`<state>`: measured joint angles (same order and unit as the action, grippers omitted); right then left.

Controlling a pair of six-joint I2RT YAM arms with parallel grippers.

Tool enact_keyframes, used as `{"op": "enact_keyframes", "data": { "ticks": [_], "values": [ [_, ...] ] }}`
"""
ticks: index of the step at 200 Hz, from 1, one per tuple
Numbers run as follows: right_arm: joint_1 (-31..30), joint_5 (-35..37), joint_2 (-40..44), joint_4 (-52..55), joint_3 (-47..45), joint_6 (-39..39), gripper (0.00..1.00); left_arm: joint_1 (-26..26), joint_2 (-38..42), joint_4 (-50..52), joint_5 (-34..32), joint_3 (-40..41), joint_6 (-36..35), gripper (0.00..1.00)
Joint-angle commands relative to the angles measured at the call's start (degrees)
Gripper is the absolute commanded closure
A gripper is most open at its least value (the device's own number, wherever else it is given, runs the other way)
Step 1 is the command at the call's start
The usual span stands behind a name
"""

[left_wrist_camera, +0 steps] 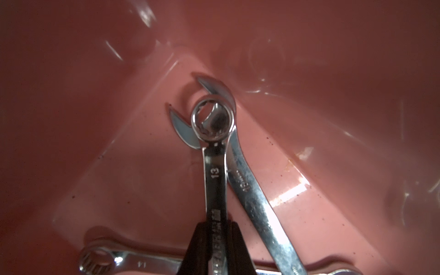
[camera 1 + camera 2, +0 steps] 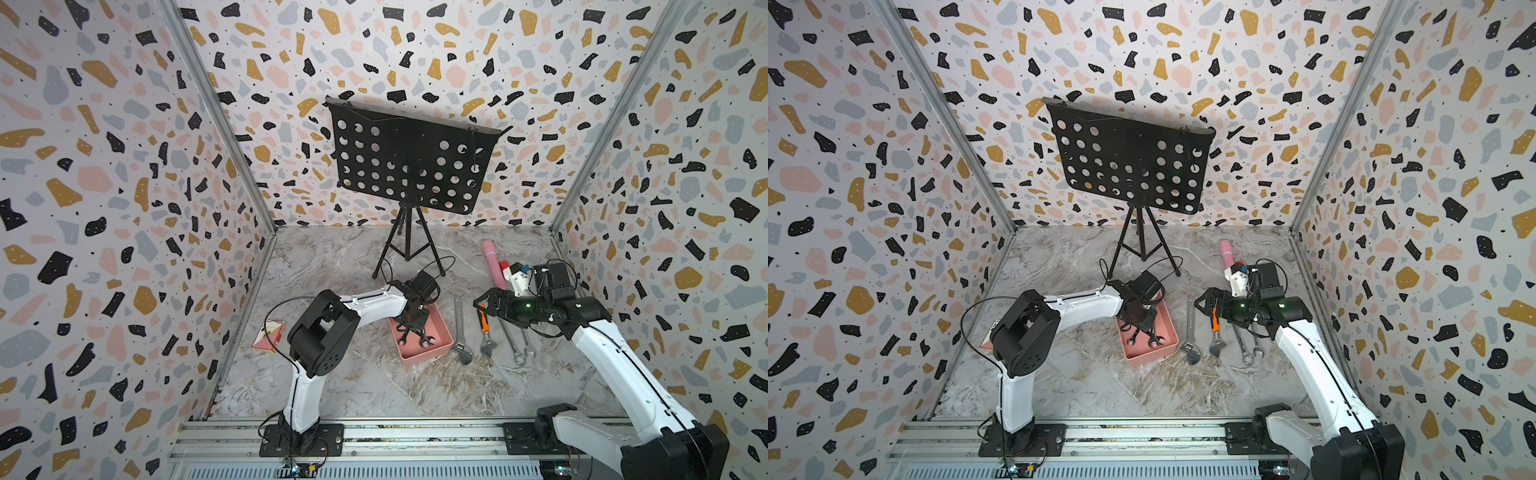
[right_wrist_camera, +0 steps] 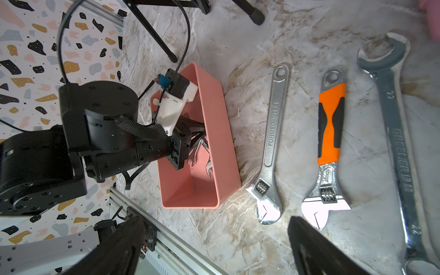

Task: Take out the wrench from the storage box
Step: Pick up the wrench from the storage box.

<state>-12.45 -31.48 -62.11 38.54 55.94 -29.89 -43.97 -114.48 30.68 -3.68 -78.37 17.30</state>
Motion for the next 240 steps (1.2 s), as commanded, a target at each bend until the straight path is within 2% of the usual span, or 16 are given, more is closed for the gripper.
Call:
{"op": "enact_keyframes", "data": {
  "ticks": [1, 90, 128, 176, 205, 240],
  "values": [
    [-0.04, 0.15, 0.72, -0.71, 0.13, -0.7, 0.0, 0.05, 2.05, 2.76, 1.09, 0.9, 0.06, 1.0],
    [-0.04, 0.9, 0.83, -0.41, 0.48, -0.32, 0.0, 0.02, 7.31, 5.94, 0.56, -0.78, 1.7, 1.0],
    [-0.03, 0.99, 0.45, -0.53, 0.99, -0.25, 0.0, -0.79, 10.14, 8.05, 0.71, -2.83, 4.97, 1.0],
    [-0.03, 0.46, -0.29, -0.93, 1.62, 0.05, 0.0, -1.3, 16.5, 11.91, -2.82, -4.06, 8.72, 1.0],
    [-0.03, 0.04, -0.73, -1.49, 1.71, -0.1, 0.0, -0.77, 21.93, 15.57, -7.52, -1.34, 10.0, 1.0],
    [-0.04, -0.56, -1.0, -2.02, 1.8, -0.17, 0.0, 1.76, 29.03, 16.54, -9.52, 6.8, 12.51, 1.0]
  ]
}}
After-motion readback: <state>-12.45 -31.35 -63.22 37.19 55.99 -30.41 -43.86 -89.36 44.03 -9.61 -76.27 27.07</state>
